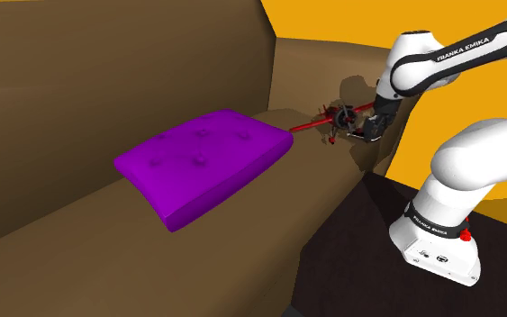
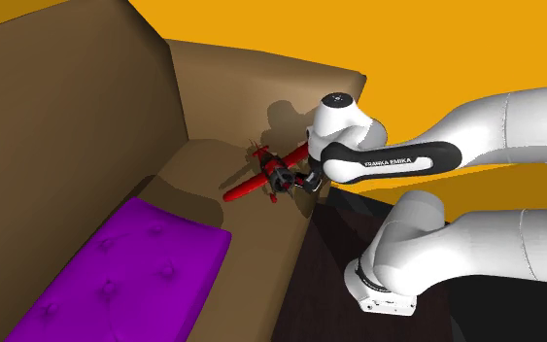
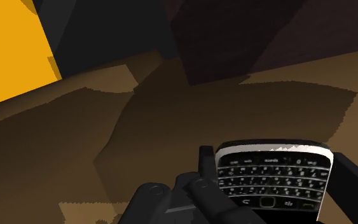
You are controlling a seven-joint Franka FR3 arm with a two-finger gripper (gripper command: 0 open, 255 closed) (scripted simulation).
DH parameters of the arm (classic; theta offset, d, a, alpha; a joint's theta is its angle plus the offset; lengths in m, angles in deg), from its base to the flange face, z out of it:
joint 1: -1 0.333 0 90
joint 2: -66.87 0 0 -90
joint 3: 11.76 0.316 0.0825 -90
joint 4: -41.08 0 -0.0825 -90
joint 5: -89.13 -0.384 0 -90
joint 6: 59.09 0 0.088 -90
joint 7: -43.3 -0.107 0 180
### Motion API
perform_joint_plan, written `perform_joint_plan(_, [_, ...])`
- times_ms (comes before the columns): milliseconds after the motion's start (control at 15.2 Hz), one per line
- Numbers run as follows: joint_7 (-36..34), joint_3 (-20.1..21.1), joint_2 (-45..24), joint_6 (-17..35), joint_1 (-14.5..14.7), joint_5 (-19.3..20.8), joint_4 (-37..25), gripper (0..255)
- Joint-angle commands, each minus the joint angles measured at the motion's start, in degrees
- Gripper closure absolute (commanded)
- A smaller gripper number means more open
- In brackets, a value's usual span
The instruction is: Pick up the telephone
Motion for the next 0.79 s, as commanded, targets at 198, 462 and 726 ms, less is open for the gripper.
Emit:
perform_joint_plan(198, [0.2, 1.5, 3.6, -5.6, 0.1, -1.3, -2.1, 255])
perform_joint_plan(462, [0.4, 2.6, 5.6, -9.7, 0.4, -2.4, -4.2, 255])
perform_joint_plan(726, [0.4, 3.2, 6.5, -11.8, 0.6, -3.0, -5.4, 255])
